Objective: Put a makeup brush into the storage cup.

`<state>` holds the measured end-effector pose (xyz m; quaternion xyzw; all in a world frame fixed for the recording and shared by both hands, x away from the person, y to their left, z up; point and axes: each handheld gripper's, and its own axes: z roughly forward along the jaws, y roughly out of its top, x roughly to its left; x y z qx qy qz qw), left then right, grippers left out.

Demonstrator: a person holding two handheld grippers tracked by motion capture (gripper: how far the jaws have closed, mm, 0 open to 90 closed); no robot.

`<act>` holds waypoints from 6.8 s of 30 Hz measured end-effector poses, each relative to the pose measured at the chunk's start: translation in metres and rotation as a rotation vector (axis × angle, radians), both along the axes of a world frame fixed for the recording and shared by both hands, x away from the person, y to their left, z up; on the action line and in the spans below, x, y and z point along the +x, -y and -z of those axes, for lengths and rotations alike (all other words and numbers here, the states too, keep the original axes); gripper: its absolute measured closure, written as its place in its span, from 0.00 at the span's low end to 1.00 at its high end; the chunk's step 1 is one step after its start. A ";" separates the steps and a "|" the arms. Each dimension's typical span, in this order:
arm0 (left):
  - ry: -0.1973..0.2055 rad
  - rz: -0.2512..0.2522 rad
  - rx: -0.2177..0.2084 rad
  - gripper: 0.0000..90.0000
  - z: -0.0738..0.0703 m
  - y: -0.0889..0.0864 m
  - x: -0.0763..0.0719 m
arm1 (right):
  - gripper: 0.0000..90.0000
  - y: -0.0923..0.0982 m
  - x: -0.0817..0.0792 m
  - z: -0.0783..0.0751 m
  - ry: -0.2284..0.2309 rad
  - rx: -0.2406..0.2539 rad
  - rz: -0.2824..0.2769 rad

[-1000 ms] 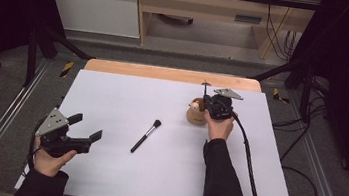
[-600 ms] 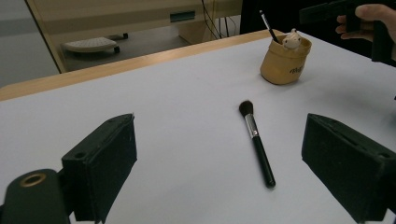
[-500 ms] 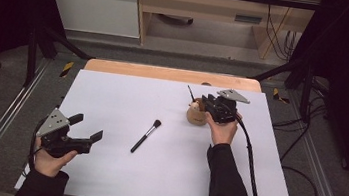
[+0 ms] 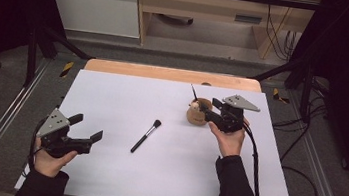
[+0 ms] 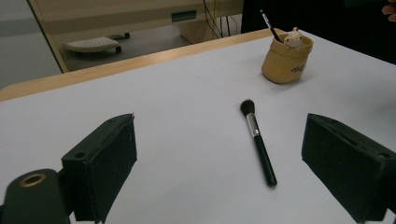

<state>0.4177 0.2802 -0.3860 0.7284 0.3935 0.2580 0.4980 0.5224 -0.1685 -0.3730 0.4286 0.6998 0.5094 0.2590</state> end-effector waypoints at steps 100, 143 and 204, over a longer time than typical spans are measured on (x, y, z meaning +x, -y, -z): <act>-0.001 -0.018 0.004 0.11 0.006 0.004 0.005 | 0.04 0.089 -0.114 0.032 0.006 0.029 -0.024; -0.020 0.089 0.123 0.10 -0.029 0.063 0.036 | 0.04 0.082 -0.115 0.031 -0.002 0.018 -0.035; -0.284 0.183 0.405 0.12 0.021 0.147 0.106 | 0.04 0.072 -0.113 0.033 -0.008 0.000 -0.064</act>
